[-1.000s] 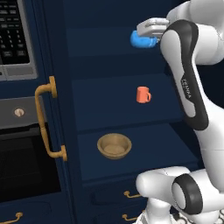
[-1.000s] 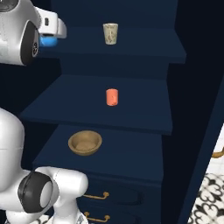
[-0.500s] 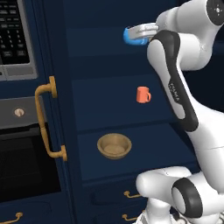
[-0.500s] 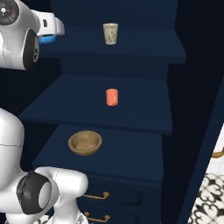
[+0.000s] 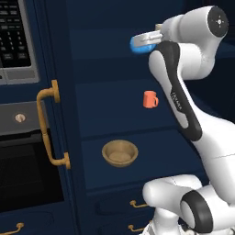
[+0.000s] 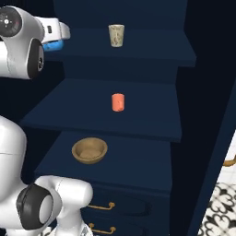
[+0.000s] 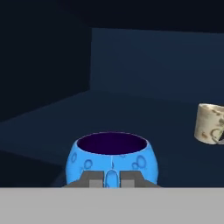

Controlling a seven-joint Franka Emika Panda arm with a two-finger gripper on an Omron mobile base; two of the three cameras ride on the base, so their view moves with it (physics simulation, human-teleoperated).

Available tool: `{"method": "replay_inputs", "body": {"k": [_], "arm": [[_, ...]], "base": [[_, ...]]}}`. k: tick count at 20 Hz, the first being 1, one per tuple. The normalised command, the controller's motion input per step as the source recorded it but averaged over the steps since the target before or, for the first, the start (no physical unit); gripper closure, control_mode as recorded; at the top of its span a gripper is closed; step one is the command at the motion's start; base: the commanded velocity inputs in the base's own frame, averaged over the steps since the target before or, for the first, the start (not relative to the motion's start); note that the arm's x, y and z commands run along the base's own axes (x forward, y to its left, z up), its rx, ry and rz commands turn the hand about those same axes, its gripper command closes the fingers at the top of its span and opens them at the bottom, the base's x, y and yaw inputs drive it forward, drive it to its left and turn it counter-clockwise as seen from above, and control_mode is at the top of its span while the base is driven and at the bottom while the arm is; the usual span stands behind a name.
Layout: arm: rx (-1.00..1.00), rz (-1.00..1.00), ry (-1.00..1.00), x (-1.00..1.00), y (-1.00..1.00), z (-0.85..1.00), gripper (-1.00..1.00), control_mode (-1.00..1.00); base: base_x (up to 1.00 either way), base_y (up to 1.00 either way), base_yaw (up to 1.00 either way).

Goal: Gather all objects into one cabinet and sort the glasses and bowls to opposite sides.

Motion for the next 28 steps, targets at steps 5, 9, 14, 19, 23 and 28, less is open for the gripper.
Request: {"method": "replay_inputs", "body": {"k": [5,9,14,19,23,28], "arm": [[0.01,-0.09,0.0,0.3,-0.12,-0.02,1.0,-1.0],[0.0,-0.07,-0.04,0.06,-0.05,-0.14,1.0,-1.0],[0.01,-0.11,-0.15,0.0,-0.02,-0.03,1.0,-1.0],[0.05,-0.13,-0.16,0.05,-0.03,-0.02,1.0,-1.0],[0.09,-0.13,-0.13,0.38,-0.07,-0.05,1.0,-1.0],[0.09,-0.09,-0.17,0.5,0.0,0.0,1.0,-1.0]], "base": [[0.0,0.0,0.0],[0.0,0.0,0.0],[0.0,0.0,0.0],[0.0,0.0,0.0],[0.0,0.0,0.0],[0.0,0.0,0.0]]}}
